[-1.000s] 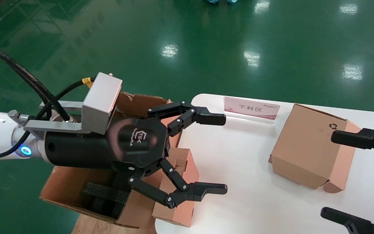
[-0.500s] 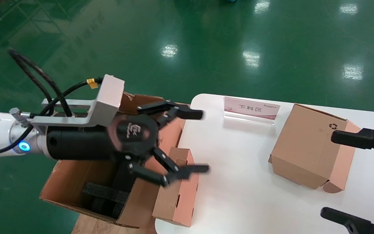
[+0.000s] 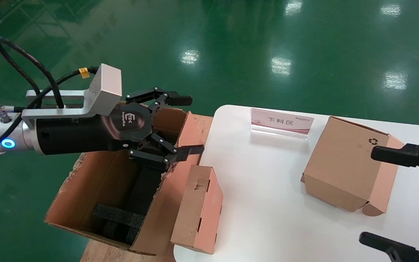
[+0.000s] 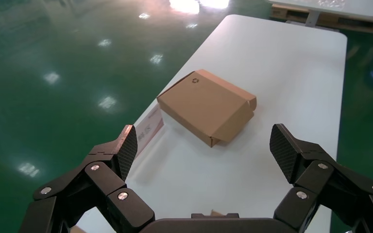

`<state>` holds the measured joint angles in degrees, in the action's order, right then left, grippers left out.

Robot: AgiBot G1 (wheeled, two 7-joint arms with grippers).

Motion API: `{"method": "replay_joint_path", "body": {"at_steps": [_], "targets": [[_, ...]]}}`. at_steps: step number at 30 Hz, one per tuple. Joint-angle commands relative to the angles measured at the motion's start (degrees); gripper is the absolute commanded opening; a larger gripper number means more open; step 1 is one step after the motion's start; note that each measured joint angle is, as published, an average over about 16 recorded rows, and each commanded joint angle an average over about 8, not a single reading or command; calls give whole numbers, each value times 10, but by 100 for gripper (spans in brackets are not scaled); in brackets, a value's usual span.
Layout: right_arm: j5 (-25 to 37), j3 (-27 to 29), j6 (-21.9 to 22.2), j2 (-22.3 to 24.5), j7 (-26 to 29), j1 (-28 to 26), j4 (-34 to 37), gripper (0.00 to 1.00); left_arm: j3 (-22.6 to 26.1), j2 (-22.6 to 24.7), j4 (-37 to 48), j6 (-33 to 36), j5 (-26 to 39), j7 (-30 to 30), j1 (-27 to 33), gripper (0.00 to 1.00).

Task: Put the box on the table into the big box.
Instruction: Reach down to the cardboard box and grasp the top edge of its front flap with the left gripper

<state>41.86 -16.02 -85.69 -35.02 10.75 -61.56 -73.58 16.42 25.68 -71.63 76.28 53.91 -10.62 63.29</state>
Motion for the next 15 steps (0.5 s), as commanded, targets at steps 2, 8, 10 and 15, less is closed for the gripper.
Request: {"method": "replay_joint_path", "body": {"at_steps": [2,8,10,15], "targets": [[0,0,0,0,0,0,0,100,3,-5,0,-2,2,2,2,100],[0,0,0,0,0,0,0,100,31,-18,-20,-2,57,-62,17,100],[0,0,0,0,0,0,0,100,47,-20,-33,2,91,-108,34,100],[0,0,0,0,0,0,0,100,96,-11,-71,30,195,-263,102,100]]}}
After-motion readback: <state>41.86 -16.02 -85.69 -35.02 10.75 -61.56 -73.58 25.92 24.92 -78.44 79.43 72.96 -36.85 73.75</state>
